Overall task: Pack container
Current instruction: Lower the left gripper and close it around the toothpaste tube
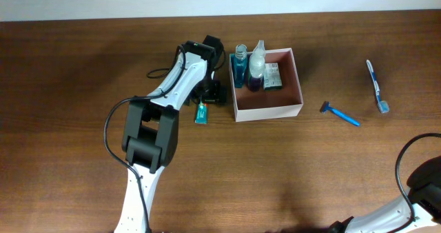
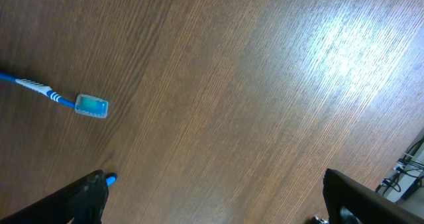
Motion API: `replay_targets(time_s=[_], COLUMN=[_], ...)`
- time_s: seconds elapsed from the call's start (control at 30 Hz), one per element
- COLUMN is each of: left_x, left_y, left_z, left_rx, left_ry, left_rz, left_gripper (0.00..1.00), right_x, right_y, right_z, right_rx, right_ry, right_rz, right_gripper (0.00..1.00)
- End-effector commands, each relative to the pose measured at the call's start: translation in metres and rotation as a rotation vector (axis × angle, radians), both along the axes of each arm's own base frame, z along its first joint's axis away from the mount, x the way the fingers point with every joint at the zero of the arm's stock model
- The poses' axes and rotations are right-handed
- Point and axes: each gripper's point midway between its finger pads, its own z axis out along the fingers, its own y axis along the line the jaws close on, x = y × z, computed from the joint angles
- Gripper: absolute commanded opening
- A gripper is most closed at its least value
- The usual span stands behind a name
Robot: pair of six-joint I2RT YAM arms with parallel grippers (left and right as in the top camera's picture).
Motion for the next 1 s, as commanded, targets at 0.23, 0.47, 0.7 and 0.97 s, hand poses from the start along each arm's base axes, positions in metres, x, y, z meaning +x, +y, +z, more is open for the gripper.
replay_targets(time_s=[0.23, 0.47, 0.7, 0.97], left_x=[0.0, -0.008, -0.01, -0.007], left_y=[0.005, 0.008, 0.009, 0.014], left_z=[-0.009, -0.018, -0.02, -0.019], left_rx=[-0.007, 0.003, 0.006, 0.004], left_ry=[0.017, 0.043, 0.05, 0.048], left_rz=[0.002, 0.002, 0.002, 0.008], left_gripper=[0.91, 0.74, 0.64, 0.36], right_x=[-0.003, -0.003, -0.003, -0.003], right_y=[-0.002, -0.002, -0.002, -0.002], right_z=[0.004, 0.004, 0.004, 0.004], right_rx=[-0.021, -0.021, -0.021, -0.021], right_ry=[0.004, 0.004, 0.004, 0.004], right_rz=[-0.017, -0.017, -0.017, -0.017], right_gripper=[0.99, 0.99, 0.99, 0.99])
